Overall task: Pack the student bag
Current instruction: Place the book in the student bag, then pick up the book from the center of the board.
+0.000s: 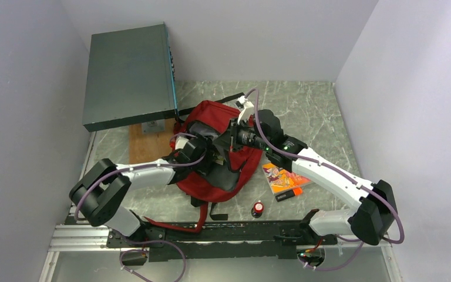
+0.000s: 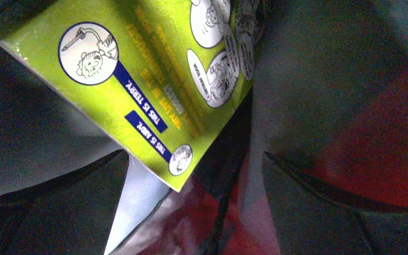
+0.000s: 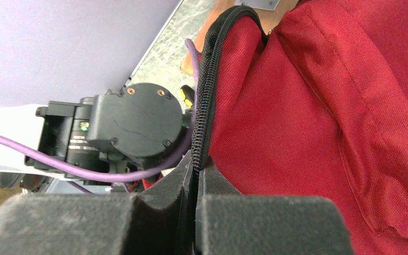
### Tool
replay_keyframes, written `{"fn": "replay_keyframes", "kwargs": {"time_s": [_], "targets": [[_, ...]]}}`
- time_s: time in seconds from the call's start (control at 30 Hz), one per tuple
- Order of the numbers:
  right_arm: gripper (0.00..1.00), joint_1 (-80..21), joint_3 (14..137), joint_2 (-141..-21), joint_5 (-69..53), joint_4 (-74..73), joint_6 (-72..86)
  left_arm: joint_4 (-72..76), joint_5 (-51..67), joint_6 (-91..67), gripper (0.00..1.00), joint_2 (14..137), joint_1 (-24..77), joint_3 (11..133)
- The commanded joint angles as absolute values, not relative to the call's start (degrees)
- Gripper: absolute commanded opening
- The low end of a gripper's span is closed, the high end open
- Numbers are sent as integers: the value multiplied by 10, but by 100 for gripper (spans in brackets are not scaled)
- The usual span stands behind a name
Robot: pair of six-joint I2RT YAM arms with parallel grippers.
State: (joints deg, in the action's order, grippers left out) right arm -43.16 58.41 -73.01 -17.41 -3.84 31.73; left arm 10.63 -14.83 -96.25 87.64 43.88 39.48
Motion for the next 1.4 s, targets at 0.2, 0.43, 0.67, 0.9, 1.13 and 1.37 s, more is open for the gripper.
{"fn": "replay_keyframes", "kwargs": {"time_s": [0.2,0.43,0.67,0.9,1.13,1.37], "targets": [[0,-429,589,-702,-118,-44,324,70,-40,-882,100,767,415,366],[0,-428,588,-689,-86,-70,330,165,33,-736,100,639,398,309],[32,-428,597,-704,-116,-93,326,52,76,-605,100,471,393,300],[70,-427,663,-711,-72,-240,236,-88,55,-503,100,331,392,321],[88,-346,653,-655,24,-311,210,-126,118,-389,100,336,392,388],[90,-149,586,-651,4,-322,244,-75,263,-363,100,491,399,455]]}}
